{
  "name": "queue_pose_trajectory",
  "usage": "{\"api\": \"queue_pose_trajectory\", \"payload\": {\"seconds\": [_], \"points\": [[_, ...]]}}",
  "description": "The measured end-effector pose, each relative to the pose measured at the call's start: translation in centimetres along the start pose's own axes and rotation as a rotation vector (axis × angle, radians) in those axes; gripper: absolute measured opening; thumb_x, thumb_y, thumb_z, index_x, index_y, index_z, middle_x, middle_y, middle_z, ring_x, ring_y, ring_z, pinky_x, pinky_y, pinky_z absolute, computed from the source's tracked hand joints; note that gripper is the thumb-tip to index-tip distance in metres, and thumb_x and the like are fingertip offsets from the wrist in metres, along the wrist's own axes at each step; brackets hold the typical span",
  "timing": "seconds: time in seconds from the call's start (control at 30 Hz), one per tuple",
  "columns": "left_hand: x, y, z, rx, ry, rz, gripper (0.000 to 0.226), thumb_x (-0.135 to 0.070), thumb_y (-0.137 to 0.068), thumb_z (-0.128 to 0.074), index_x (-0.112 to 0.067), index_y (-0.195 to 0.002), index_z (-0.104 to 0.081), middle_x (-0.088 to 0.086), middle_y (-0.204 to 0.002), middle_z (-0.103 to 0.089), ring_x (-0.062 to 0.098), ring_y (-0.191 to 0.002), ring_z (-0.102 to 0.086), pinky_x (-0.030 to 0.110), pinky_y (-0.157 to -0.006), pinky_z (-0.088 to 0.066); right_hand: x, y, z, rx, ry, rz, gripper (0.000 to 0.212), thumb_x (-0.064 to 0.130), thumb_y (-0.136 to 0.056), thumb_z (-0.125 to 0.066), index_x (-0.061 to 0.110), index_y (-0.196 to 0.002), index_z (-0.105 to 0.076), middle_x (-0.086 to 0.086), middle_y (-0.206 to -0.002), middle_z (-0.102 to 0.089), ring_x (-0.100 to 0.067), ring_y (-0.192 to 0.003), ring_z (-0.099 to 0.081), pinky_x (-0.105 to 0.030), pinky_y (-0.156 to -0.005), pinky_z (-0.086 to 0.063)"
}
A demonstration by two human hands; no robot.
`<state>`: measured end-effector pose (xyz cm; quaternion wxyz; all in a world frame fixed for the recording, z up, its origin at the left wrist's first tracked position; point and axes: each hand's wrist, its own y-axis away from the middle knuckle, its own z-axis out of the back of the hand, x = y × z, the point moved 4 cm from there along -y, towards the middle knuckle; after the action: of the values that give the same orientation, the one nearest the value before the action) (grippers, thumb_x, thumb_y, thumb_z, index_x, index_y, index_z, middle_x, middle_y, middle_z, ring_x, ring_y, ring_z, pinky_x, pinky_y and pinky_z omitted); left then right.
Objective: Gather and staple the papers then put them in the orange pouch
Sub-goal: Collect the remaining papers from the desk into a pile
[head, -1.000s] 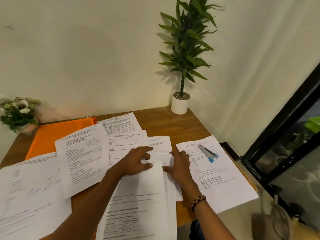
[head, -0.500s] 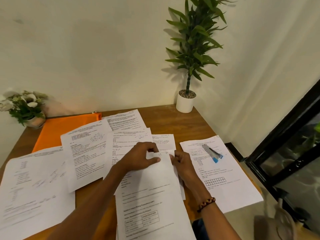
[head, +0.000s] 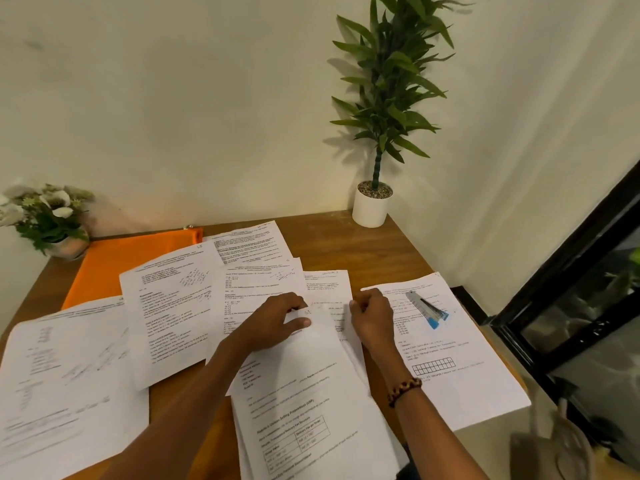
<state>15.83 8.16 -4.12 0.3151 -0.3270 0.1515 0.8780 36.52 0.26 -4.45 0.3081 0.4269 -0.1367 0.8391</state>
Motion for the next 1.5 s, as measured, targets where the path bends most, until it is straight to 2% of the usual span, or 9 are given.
{"api": "queue_pose_trajectory", "payload": {"seconds": [0.17, 0.37, 0.7, 0.8, 0.93, 1.07, 1.2, 1.4, 1.5], "points": [[0.6, -0.4, -0.4, -0.018, -0.023, 0.015, 0.04, -0.044, -0.093, -0.066, -0.021, -0.126, -0.061, -0.008, -0.123, -0.062, 0.01, -0.108, -0.057, 0.027, -0.096, -0.048, 0.8, -1.0, -1.4, 0.087, 0.01, -0.044, 0.036, 0.026, -0.092, -0.07, 0.018, -0.116, -0.045, -0.007, -0.111, -0.061, -0.026, -0.102, -0.06, -0.043, -0.086, -0.055], [0.8, -0.4, -0.2, -0.022, -0.025, 0.007, 0.039, -0.043, -0.094, -0.066, -0.02, -0.124, -0.061, -0.004, -0.123, -0.064, 0.009, -0.105, -0.057, 0.025, -0.094, -0.048, 1.3, -1.6, -2.2, 0.072, -0.087, -0.122, 0.02, 0.024, -0.098, -0.065, 0.01, -0.114, -0.066, -0.005, -0.117, -0.071, -0.028, -0.106, -0.068, -0.034, -0.081, -0.052], [1.7, -0.4, 0.4, -0.047, -0.054, 0.047, 0.047, -0.047, -0.094, -0.064, -0.017, -0.13, -0.06, -0.002, -0.127, -0.064, 0.012, -0.108, -0.058, 0.023, -0.09, -0.042, 3.0, -2.1, 1.3, -0.26, 0.061, -0.071, 0.014, 0.016, -0.102, -0.056, 0.015, -0.089, -0.055, -0.009, -0.102, -0.069, -0.031, -0.091, -0.064, -0.038, -0.073, -0.047], [1.5, -0.5, 0.4, -0.044, -0.05, 0.044, 0.04, -0.045, -0.094, -0.064, -0.019, -0.124, -0.062, -0.005, -0.117, -0.064, 0.007, -0.098, -0.055, 0.024, -0.088, -0.043, 3.8, -2.3, 3.9, -0.444, 0.113, 0.019, 0.011, 0.018, -0.104, -0.053, 0.013, -0.096, -0.059, -0.01, -0.103, -0.068, -0.027, -0.083, -0.061, -0.038, -0.071, -0.047], [1.1, -0.8, 0.7, -0.032, -0.028, 0.061, 0.044, -0.045, -0.095, -0.063, -0.018, -0.128, -0.06, -0.007, -0.12, -0.061, 0.01, -0.104, -0.053, 0.033, -0.099, -0.047, 4.9, -2.8, 7.3, -0.593, 0.15, 0.2, 0.014, 0.017, -0.103, -0.052, 0.01, -0.11, -0.063, -0.01, -0.108, -0.064, -0.03, -0.09, -0.063, -0.036, -0.072, -0.043], [-0.6, -1.1, 1.9, -0.074, 0.034, -0.02, 0.034, -0.047, -0.091, -0.067, -0.024, -0.116, -0.061, -0.011, -0.116, -0.056, 0.01, -0.104, -0.055, 0.025, -0.09, -0.043, 4.0, -4.1, 8.5, -0.549, 0.1, 0.28, 0.012, 0.019, -0.103, -0.054, 0.012, -0.108, -0.062, -0.008, -0.102, -0.066, -0.027, -0.09, -0.063, -0.037, -0.07, -0.048], [-2.1, -1.3, 3.4, -0.129, 0.071, -0.08, 0.028, -0.046, -0.085, -0.075, -0.03, -0.102, -0.06, -0.011, -0.12, -0.051, 0.008, -0.106, -0.055, 0.019, -0.089, -0.047, 2.9, -3.9, 8.7, -0.466, -0.059, 0.357, 0.014, 0.019, -0.103, -0.057, 0.008, -0.094, -0.06, -0.009, -0.092, -0.064, -0.022, -0.081, -0.058, -0.025, -0.062, -0.038], [-2.3, -0.4, 5.0, -0.106, 0.049, -0.083, 0.013, -0.041, -0.086, -0.076, -0.035, -0.091, -0.065, -0.016, -0.092, -0.065, 0.004, -0.084, -0.06, 0.017, -0.074, -0.042, 1.8, -4.1, 8.6, -0.49, -0.141, 0.352, 0.019, 0.023, -0.104, -0.055, 0.008, -0.093, -0.06, -0.006, -0.09, -0.062, -0.019, -0.079, -0.057, -0.035, -0.066, -0.047], [-2.5, 0.4, 5.2, -0.085, 0.139, -0.101, 0.011, -0.036, -0.085, -0.079, -0.032, -0.093, -0.072, -0.015, -0.097, -0.072, 0.004, -0.091, -0.067, 0.016, -0.082, -0.047, 1.8, -3.9, 7.5, -0.371, -0.195, 0.396, 0.024, 0.024, -0.103, -0.057, 0.009, -0.085, -0.058, -0.004, -0.081, -0.063, -0.026, -0.073, -0.059, -0.043, -0.061, -0.05]]}}
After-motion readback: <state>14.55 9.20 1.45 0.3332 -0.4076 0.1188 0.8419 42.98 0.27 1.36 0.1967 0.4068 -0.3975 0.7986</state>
